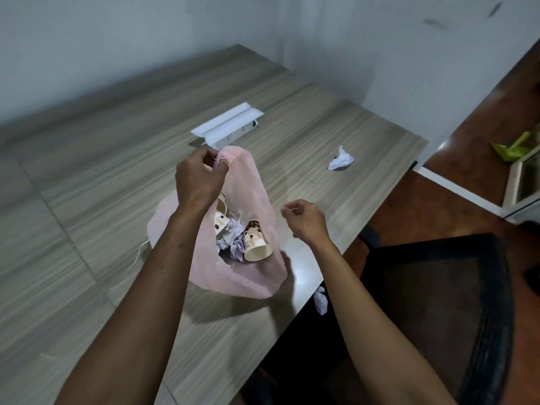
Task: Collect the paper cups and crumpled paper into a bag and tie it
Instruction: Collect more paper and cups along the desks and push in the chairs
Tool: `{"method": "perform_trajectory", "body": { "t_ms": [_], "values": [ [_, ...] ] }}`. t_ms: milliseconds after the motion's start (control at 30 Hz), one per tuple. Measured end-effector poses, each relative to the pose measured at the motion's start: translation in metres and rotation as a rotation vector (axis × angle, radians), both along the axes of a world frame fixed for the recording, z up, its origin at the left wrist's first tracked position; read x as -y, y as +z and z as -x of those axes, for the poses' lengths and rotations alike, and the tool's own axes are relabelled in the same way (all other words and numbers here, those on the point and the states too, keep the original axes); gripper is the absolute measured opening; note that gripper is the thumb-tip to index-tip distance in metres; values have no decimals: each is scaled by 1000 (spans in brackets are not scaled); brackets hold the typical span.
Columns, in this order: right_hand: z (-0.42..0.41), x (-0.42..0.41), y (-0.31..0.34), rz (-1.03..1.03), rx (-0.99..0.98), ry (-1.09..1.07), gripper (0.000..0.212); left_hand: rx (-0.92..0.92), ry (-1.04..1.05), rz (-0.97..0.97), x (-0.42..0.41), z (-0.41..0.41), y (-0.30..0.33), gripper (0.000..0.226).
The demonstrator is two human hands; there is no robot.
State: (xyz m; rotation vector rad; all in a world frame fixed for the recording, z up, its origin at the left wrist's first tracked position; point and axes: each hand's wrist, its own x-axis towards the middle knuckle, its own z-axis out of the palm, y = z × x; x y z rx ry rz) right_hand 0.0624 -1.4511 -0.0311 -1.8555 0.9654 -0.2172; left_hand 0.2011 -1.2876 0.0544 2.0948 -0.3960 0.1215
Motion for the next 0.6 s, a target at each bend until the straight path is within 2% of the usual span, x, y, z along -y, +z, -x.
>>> {"method": "perform_trajectory", "body": {
  "t_ms": [133, 300, 600],
  "values": [
    [10, 43, -9, 4, -64, -51, 23, 2, -33, 14, 39, 1, 3, 12],
    [4, 104, -23, 57, -115, -61, 21, -19, -14, 45, 90, -8, 3, 11],
    [-47, 205, -65, 118, -145, -117, 34, 6, 32, 98, 163, -53, -2, 11]
  ]
}}
